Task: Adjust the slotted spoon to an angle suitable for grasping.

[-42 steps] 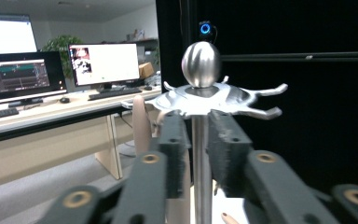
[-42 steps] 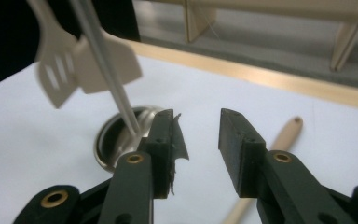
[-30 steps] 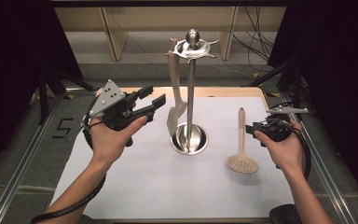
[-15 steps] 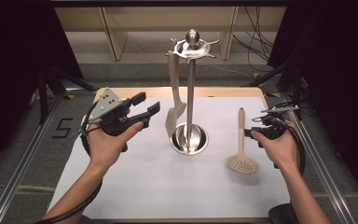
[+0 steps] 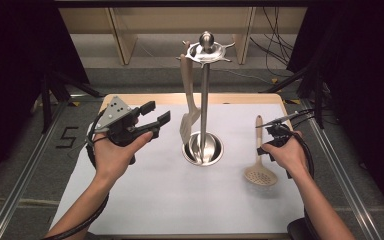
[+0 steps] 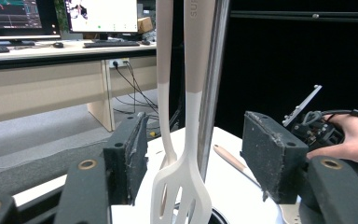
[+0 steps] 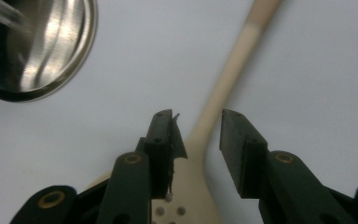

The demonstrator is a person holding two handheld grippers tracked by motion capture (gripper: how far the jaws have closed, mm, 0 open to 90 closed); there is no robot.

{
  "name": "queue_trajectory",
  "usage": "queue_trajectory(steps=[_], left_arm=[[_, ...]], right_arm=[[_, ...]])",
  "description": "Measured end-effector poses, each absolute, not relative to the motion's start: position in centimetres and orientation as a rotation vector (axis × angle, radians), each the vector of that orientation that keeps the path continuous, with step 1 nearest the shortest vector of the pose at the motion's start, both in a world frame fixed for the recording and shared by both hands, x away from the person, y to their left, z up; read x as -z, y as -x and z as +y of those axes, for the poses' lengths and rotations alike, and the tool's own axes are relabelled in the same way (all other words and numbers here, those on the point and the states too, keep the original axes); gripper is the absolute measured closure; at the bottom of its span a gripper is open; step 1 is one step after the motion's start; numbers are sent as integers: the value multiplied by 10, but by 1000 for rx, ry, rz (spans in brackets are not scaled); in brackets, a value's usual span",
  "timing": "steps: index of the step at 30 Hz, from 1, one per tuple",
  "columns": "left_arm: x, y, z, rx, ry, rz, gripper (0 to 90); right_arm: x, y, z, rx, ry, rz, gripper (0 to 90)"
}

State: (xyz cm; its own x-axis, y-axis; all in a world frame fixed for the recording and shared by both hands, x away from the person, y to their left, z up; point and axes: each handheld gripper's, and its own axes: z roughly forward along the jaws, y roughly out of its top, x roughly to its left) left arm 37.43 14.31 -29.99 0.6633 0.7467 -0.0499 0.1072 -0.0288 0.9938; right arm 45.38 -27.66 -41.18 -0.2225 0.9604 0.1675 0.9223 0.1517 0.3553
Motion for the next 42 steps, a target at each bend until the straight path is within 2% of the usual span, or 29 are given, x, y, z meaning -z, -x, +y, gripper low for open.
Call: queue_trajectory(steps=[8,17,24,27,33,37,39,40,42], left_arm=[[306,-382,144,-569,-1547,746,401],[306,-383,147,-573,-1548,758,401],[307,-383,148,-568,-1551,762,401],[307,-383,149,-569,-1554,762,402],[308,-384,150,-567,-1559,768,404],[308,-385,150,-566,-1560,766,404],[309,-384,150,-566,-1562,767,404],[309,-385,149,-566,-1563,767,404],[309,-385,149,-566,-1565,767,404]], right_arm=[[427,-459,-279,-588,-1989,2262,609],[440,-466,-270,-553,-2046,2242,609],[449,-473,-271,-465,-2066,2258,668],[449,-471,-265,-486,-2224,2204,703],[447,-467,-281,-399,-2138,2333,787],[446,-455,-286,-339,-2058,2367,788],[444,-444,-281,-313,-2187,2315,788],[444,-441,-288,-295,-2042,2404,788],[441,-433,-287,-236,-2019,2448,786]])
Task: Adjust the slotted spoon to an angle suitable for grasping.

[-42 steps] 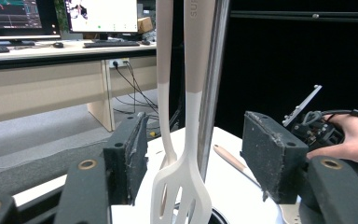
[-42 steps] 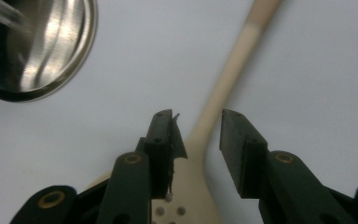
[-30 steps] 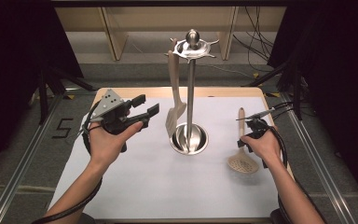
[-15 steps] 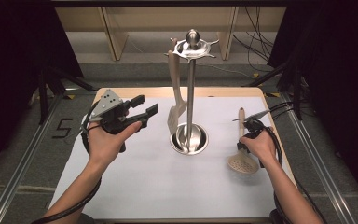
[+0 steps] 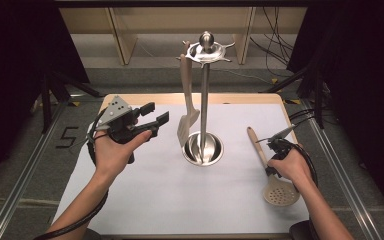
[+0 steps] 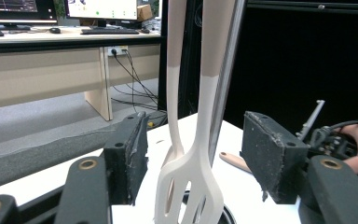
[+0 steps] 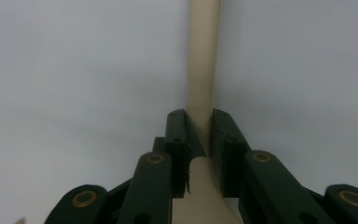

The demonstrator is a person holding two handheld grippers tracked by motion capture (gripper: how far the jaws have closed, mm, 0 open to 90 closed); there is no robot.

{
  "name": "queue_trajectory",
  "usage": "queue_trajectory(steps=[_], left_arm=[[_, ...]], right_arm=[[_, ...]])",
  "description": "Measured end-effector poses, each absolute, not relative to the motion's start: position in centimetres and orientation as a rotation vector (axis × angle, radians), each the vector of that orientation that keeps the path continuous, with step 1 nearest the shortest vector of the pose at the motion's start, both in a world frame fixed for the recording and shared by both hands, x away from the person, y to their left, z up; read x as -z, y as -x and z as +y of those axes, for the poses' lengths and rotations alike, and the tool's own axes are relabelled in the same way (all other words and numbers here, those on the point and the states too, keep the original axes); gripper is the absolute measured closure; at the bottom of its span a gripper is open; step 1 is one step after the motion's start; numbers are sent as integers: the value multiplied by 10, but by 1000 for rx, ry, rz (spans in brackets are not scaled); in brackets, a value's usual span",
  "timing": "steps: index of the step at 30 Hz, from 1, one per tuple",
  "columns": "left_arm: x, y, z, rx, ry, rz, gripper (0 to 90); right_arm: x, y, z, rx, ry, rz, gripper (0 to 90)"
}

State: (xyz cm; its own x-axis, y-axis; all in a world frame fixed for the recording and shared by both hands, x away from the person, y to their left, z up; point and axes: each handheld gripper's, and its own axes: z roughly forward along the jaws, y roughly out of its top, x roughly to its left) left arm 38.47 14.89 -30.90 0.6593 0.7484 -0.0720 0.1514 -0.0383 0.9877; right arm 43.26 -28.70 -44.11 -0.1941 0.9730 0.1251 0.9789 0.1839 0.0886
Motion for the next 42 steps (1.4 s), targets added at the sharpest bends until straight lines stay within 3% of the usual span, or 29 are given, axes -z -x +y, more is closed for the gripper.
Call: queue_trajectory(steps=[5,16,25,33,42], left_arm=[[309,-384,147,-565,-1567,765,404],[309,-383,152,-570,-1565,768,404],[311,-383,149,-560,-1575,767,404],[312,-382,145,-550,-1591,756,416],[311,-377,139,-546,-1591,730,427]], right_arm=[[439,-424,-285,217,1893,-2443,747],[445,-444,-277,226,1955,-2424,694],[448,-450,-278,214,1939,-2445,783],[432,-431,-289,505,1991,-2408,790],[403,-392,-288,1055,1790,-2648,790]])
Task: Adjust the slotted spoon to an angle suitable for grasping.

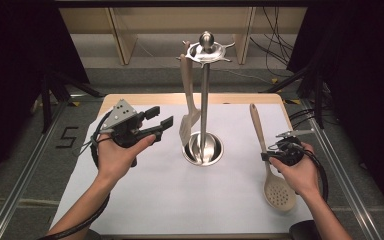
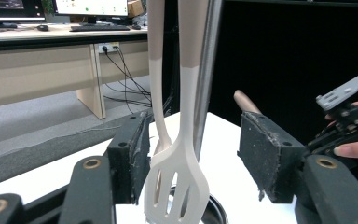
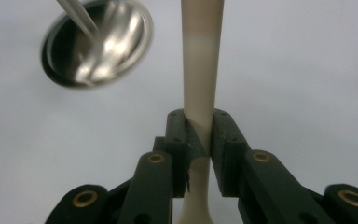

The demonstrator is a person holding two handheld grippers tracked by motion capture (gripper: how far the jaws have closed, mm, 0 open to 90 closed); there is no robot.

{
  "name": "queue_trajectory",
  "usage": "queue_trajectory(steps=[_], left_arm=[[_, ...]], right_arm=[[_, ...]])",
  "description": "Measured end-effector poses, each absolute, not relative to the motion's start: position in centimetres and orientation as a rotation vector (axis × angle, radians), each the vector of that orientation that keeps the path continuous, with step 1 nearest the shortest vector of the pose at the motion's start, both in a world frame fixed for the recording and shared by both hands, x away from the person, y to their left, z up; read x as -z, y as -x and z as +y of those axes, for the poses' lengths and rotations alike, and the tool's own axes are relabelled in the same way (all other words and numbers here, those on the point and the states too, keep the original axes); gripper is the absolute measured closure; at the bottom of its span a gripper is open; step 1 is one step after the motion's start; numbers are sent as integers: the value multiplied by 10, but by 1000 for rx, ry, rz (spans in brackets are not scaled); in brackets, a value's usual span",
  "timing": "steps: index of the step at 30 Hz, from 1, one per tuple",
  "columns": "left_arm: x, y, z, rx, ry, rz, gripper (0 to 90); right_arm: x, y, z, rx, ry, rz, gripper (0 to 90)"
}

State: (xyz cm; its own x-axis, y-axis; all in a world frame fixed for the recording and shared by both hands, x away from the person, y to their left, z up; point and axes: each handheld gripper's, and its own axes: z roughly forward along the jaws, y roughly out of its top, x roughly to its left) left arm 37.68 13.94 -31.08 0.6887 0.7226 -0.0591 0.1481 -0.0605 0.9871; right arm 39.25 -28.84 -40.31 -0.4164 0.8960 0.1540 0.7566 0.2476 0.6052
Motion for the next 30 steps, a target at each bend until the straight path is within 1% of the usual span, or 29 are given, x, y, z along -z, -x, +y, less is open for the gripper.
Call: queue_trajectory(steps=[1,3,9,16,18,21,22,28,30], left_arm=[[311,-376,139,-544,-1595,726,427],[311,-374,136,-539,-1593,721,429],[308,-369,128,-530,-1592,686,440],[307,-362,109,-487,-1606,641,448],[308,-362,104,-473,-1613,635,448],[308,-361,96,-455,-1627,621,448],[308,-360,94,-448,-1627,619,448],[302,-363,77,-429,-1637,580,448],[304,-364,70,-385,-1639,595,449]], right_arm=[[403,-390,-287,-979,-1445,2257,790],[398,-382,-283,-1048,-1368,2210,790],[384,-364,-269,-1221,-1254,2099,790],[371,-349,-246,-1278,-1131,2096,790],[369,-344,-237,-1299,-1153,2102,790],[367,-345,-231,-1319,-1035,2100,790],[367,-342,-226,-1331,-1083,2081,790],[361,-338,-212,-1357,-1013,2097,790],[359,-336,-208,-1356,-978,2109,790]])
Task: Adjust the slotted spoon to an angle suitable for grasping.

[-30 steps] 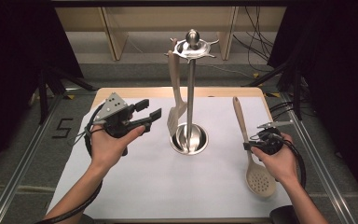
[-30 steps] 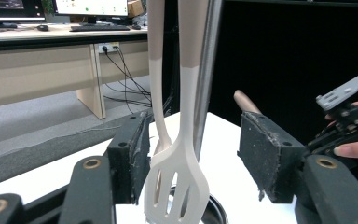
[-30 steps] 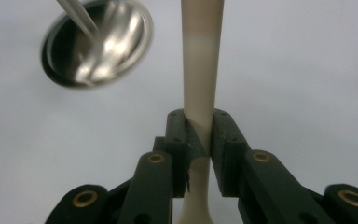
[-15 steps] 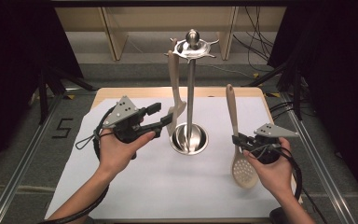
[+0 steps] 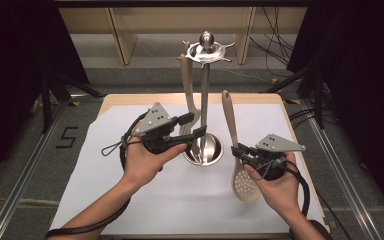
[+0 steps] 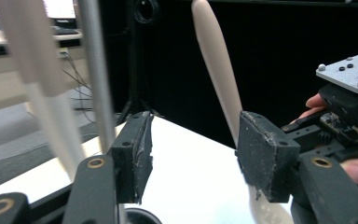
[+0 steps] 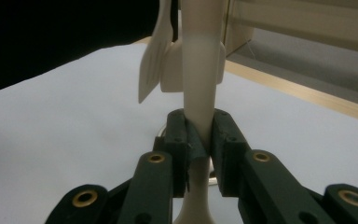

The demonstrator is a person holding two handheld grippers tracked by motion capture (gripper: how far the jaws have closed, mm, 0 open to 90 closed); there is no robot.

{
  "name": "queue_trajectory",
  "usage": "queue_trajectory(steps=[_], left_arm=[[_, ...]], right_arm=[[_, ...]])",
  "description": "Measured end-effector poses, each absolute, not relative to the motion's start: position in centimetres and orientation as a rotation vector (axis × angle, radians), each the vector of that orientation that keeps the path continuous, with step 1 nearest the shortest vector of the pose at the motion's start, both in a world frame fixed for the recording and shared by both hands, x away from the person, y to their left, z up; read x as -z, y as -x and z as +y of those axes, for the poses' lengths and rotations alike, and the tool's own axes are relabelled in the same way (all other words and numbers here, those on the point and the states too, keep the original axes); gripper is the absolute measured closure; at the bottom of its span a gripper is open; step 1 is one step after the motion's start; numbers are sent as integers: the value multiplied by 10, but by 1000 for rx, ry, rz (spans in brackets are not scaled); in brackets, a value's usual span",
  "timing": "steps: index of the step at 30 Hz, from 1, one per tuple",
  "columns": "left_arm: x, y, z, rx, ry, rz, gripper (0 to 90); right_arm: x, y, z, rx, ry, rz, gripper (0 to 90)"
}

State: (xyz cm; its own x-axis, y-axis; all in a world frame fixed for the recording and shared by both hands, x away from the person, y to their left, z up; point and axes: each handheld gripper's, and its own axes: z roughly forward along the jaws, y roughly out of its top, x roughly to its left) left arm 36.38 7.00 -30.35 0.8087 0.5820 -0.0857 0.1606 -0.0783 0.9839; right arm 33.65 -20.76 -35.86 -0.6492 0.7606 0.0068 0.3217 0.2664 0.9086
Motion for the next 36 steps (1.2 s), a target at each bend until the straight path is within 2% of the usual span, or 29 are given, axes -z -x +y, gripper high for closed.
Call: queue_trajectory(steps=[8,17,28,36], left_arm=[[306,-370,48,-310,-1650,587,451],[306,-373,38,-302,-1652,579,481],[304,-376,37,-267,-1620,552,691],[296,-369,38,-227,-1638,466,743]], right_arm=[[348,-330,-192,-1378,-950,2115,790],[344,-328,-184,-1386,-896,2116,789],[343,-326,-174,-1365,-858,2123,789],[343,-327,-171,-1398,-799,2116,782]])
